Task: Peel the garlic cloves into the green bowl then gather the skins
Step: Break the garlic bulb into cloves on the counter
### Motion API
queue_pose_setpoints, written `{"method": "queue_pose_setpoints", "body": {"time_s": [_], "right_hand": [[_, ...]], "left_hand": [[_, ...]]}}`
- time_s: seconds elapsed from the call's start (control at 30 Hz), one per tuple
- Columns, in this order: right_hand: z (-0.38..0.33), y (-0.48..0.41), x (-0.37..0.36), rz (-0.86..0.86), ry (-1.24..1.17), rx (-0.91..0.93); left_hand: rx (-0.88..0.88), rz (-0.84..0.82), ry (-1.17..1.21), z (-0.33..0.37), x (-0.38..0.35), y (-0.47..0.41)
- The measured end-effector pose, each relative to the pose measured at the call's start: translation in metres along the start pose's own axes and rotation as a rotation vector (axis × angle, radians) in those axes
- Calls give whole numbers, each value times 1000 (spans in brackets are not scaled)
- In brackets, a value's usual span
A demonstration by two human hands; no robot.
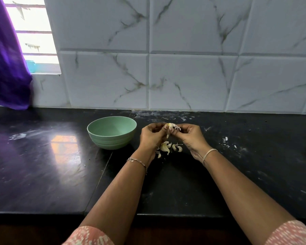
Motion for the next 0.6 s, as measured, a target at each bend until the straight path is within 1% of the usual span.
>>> {"method": "queue_pose_setpoints", "body": {"time_s": [0.1,0.17,0.27,0.47,0.6], "right_hand": [[3,0,-2,-30,-52,-48],[2,2,-3,-47,-122,-79],[0,5,-2,-59,-143,-94],[-5,7,8,29,-73,-72],[-5,7,8,44,-57,-71]], "left_hand": [[13,-52,27,1,-3,2],[-2,-79,12,3,-4,3],[-15,-105,-27,5,-6,3],[-2,-140,-91,2,-9,4],[12,-143,-98,1,-10,5]]}}
Point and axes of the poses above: each hand's wrist, its own y-axis away from the middle knuckle, its own x-axis out of the back of the hand, z = x × y, the point moved 9 cm from there along -y, towards the middle knuckle, and after that the axes turned 5 degrees about y, right-handed, at the moved point
